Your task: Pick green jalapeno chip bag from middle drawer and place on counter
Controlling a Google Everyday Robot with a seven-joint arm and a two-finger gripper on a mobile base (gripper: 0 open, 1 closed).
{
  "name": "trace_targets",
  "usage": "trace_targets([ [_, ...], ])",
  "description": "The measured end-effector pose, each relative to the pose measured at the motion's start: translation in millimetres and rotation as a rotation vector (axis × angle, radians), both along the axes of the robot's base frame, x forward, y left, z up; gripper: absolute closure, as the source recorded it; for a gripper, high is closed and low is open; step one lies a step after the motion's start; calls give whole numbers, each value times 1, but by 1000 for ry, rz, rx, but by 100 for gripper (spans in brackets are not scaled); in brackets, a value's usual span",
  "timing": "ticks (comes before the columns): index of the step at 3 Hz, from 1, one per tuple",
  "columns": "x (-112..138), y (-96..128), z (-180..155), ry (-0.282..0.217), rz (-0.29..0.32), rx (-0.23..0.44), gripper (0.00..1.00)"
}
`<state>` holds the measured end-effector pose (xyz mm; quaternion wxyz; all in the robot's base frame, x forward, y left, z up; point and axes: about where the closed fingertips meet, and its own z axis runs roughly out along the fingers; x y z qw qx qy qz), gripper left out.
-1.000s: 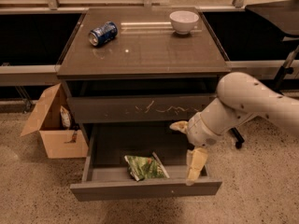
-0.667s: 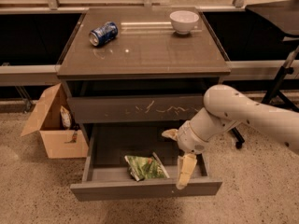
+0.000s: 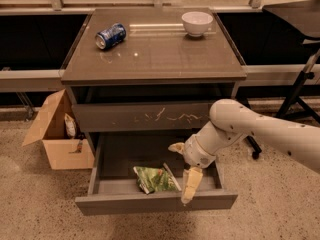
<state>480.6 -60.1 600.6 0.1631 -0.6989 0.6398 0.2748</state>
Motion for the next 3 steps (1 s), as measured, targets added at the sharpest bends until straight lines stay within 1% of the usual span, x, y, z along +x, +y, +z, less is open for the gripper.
trace_targets([
  [1,21,-1,-34,1,-12,9,0],
  [2,48,-3,-70,-11,-37,26,0],
  [3,73,-6,-97,-28,-89,66,0],
])
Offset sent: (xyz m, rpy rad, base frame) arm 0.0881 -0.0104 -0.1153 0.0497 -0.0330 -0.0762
